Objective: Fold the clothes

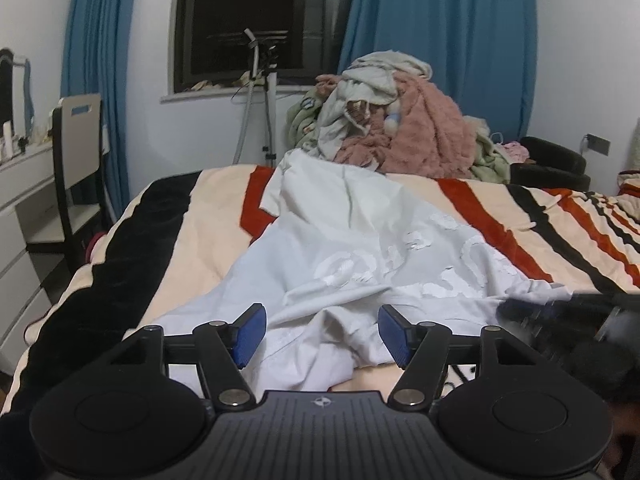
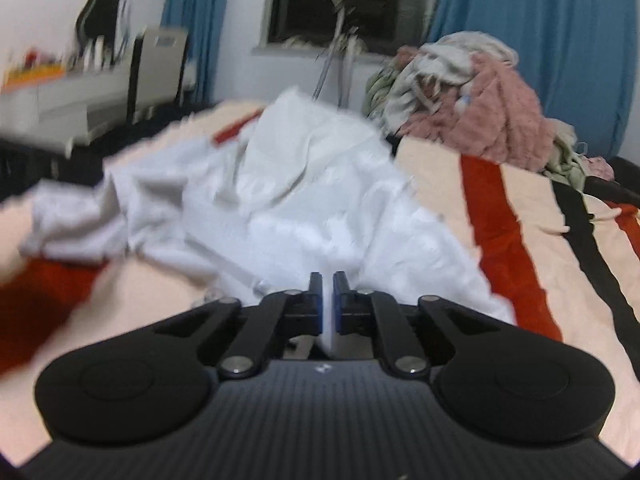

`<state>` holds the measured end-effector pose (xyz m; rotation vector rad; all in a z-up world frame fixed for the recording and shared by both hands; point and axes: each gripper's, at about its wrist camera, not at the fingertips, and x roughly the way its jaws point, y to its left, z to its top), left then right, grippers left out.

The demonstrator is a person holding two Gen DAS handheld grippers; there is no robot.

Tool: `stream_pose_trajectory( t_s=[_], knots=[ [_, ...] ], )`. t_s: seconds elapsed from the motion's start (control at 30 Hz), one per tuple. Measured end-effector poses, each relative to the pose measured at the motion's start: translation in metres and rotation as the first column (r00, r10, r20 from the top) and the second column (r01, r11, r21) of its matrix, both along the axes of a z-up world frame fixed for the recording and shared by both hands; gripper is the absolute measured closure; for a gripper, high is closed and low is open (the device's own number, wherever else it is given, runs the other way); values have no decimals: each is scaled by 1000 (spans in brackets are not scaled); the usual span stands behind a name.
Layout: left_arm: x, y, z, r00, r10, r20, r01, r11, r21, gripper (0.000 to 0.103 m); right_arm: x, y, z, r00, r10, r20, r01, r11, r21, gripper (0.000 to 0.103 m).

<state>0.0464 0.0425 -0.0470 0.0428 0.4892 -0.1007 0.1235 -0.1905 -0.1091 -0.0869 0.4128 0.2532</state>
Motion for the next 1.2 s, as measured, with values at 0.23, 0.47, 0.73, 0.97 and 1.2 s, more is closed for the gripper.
stream_pose_trajectory(
  t_s=[0.23,0.47,0.73,0.97,1.2],
  knots=[
    [-6,-26,-4,988,-138,68,132,988,81,39,-10,-45,31,997,-71,29,58,945,322,101],
    [17,-73,-51,968,-248,-20,236,890,391,43,-7,-55,27,993,-88,-78,110,925,364,98],
    [43,-51,-51,988,-150,-47,157,945,288,85,6,-35,8,984,-39,-172,87,955,283,51],
    [9,-23,-8,992,-121,29,119,989,84,89,-11,22,-1,1000,29,2,-29,992,-126,47],
    [1,-11,6,996,-93,15,93,995,23,89,-22,48,-3,989,50,140,-7,956,-293,48]
  ],
)
